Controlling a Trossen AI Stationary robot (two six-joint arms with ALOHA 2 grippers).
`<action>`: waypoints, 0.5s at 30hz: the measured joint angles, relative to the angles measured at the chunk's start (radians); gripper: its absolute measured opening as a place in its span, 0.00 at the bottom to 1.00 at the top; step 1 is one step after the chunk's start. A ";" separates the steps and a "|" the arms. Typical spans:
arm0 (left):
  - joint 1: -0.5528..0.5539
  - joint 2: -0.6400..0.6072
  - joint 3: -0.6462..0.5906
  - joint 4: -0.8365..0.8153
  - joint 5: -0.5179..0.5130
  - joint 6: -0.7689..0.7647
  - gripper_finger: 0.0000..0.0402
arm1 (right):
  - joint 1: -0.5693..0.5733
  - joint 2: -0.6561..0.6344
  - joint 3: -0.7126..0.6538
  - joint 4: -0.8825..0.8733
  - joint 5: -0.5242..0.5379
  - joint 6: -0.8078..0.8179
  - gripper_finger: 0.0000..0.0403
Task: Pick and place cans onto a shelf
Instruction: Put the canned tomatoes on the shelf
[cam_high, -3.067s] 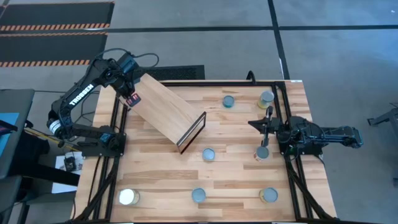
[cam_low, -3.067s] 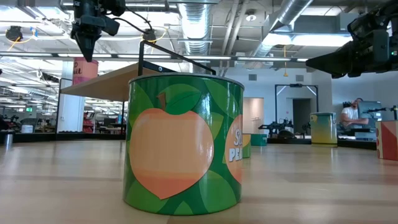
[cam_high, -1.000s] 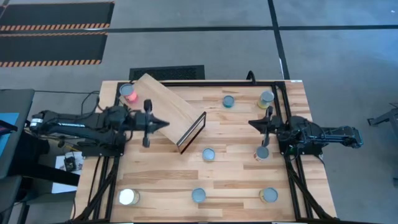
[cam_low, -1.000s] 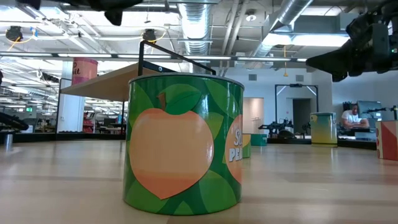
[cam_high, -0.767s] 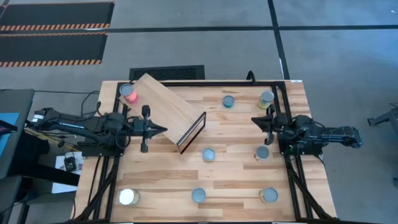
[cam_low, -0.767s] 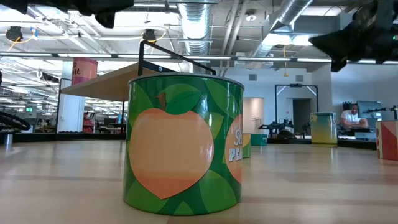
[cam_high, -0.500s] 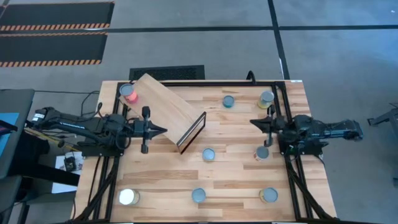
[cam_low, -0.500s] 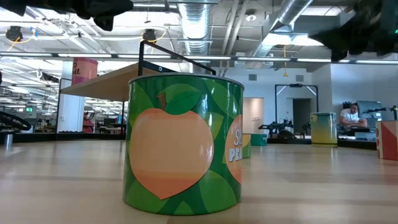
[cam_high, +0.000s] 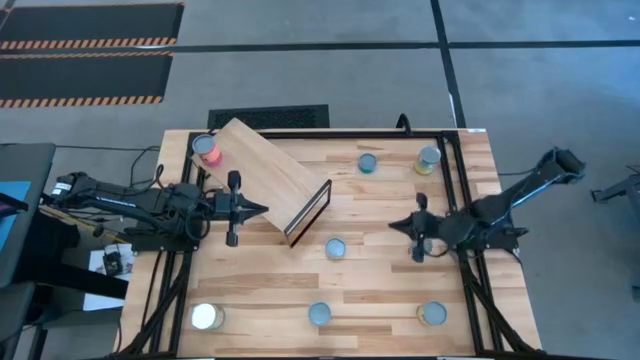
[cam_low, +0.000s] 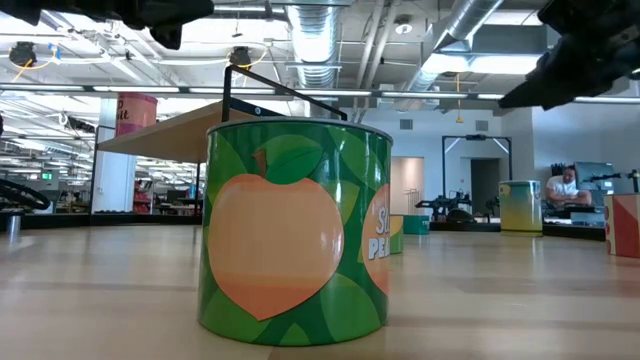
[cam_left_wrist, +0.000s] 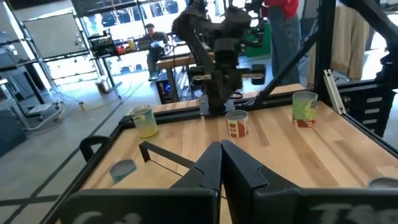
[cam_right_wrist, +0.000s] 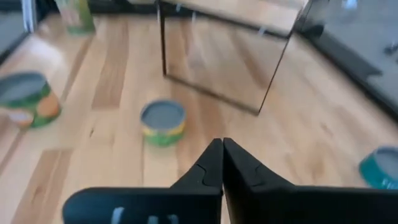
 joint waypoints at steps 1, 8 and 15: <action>0.000 0.000 0.000 -0.004 0.000 0.000 0.00 | 0.022 0.035 0.025 -0.044 0.007 0.040 0.09; 0.000 0.000 0.000 -0.016 0.000 -0.014 0.00 | 0.153 0.200 0.192 -0.382 0.016 0.389 0.21; 0.000 0.000 0.000 -0.045 0.003 -0.033 0.00 | 0.242 0.300 0.272 -0.653 -0.098 0.770 0.37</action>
